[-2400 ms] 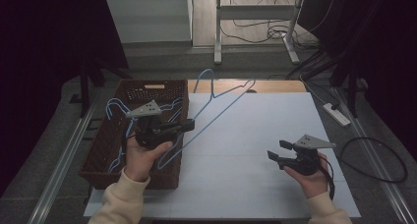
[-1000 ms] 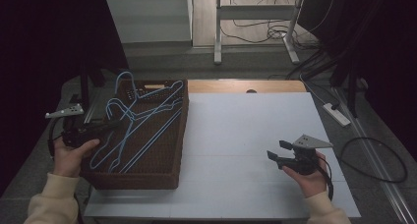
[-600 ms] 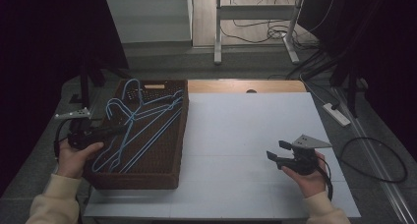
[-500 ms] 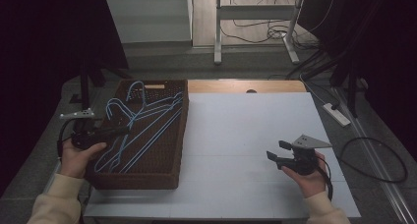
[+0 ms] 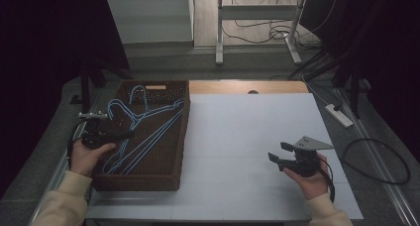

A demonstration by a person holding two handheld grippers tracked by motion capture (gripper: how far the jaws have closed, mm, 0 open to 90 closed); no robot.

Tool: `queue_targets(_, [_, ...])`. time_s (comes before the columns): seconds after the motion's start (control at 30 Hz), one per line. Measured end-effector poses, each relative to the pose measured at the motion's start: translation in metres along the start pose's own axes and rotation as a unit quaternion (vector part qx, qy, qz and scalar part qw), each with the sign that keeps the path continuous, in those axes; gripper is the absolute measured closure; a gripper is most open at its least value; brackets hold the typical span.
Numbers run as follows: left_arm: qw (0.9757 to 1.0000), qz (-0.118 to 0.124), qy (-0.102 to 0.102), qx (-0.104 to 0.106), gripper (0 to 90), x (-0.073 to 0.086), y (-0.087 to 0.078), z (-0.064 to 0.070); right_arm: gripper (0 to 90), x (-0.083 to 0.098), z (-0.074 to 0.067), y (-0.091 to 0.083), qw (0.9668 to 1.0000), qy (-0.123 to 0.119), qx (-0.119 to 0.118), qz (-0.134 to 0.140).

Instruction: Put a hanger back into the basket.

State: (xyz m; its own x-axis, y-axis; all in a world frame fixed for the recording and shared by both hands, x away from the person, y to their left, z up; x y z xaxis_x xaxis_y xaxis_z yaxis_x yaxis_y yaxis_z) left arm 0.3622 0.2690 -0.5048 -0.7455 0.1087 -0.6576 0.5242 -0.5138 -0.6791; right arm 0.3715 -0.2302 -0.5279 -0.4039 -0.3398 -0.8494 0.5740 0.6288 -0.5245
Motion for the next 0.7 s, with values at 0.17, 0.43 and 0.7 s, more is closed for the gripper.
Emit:
queue_targets(0.17, [0.9978, -0.036, 0.003, -0.056, 85.3, 0.005, 0.005, -0.009, 34.0, 0.000, -0.001, 0.001, 1.0000, -0.004, 0.000, -0.004])
queue_targets(0.43, [0.9893, -0.079, 0.035, -0.118, 77.0, 0.009, 0.015, -0.011, 33.9, 0.000, -0.004, 0.002, 1.0000, -0.008, -0.002, -0.005])
queue_targets(0.7, [0.9897, -0.012, 0.054, -0.132, 42.9, -0.006, 0.000, -0.001, 33.8, 0.000, -0.004, 0.001, 0.9999, -0.010, 0.000, -0.007])
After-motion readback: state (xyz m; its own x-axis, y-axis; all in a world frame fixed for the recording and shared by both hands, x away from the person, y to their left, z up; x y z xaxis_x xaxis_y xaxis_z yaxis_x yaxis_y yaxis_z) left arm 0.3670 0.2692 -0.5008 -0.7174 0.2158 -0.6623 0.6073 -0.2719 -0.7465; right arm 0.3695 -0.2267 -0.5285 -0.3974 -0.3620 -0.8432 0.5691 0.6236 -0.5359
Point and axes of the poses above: each handheld gripper's, and its own axes: y roughly forward along the jaws, x roughly out of its underside, z roughly to its right, the point moved 9 cm from there along y, roughly forward along the jaws, and after that the axes turned 4 degrees about -x, right-handed, at the moved point
